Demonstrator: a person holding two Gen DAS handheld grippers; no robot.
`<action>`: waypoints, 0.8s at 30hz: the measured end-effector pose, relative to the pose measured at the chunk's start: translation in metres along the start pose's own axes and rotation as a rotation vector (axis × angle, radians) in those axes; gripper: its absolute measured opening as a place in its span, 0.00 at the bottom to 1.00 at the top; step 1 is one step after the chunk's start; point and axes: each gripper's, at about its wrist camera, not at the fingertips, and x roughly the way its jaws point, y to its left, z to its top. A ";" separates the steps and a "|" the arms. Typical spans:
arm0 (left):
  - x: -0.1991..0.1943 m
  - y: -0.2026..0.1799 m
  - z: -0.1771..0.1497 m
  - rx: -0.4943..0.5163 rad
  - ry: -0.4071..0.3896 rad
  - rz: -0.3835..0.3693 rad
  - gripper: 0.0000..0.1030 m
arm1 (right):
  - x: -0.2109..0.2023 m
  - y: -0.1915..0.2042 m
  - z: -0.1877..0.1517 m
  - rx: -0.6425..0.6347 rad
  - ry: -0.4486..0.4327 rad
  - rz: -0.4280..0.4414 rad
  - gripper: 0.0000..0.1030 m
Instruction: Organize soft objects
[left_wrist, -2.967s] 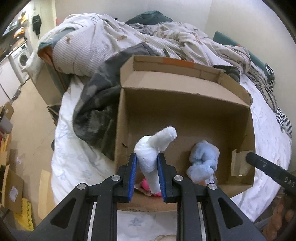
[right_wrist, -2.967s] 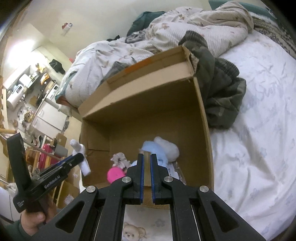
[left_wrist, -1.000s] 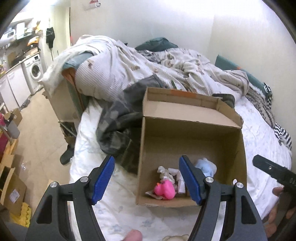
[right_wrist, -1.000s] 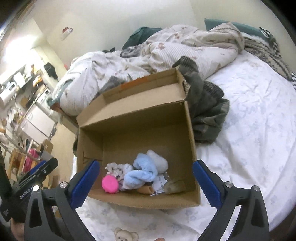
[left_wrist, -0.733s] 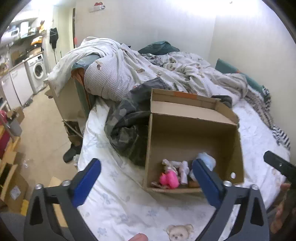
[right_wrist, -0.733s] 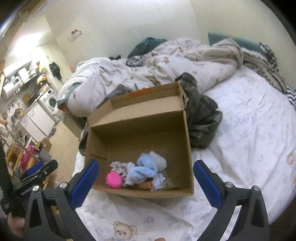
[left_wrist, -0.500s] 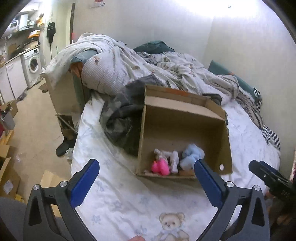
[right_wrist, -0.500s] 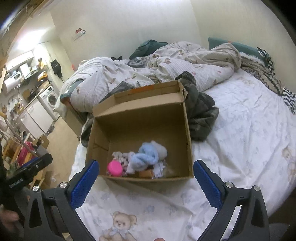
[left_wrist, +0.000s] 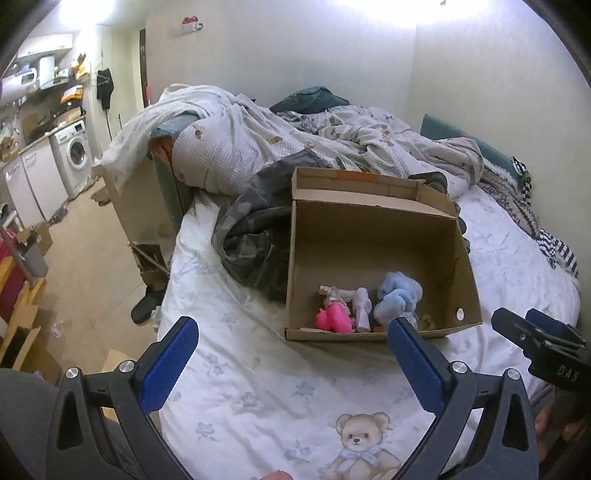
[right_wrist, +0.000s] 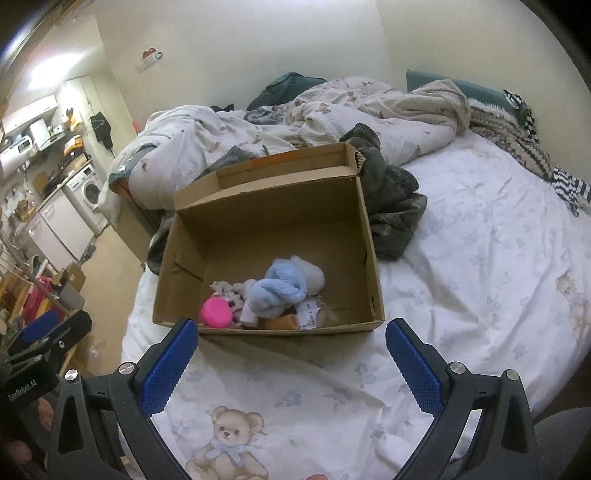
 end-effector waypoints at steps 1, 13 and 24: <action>0.002 0.001 0.000 -0.001 0.006 0.000 0.99 | 0.000 0.001 -0.001 -0.008 -0.002 -0.007 1.00; 0.007 -0.002 0.000 0.006 0.015 -0.020 0.99 | 0.003 0.012 -0.005 -0.067 0.000 -0.032 1.00; 0.007 0.000 0.000 -0.008 0.015 -0.028 0.99 | 0.001 0.014 -0.006 -0.070 -0.002 -0.031 1.00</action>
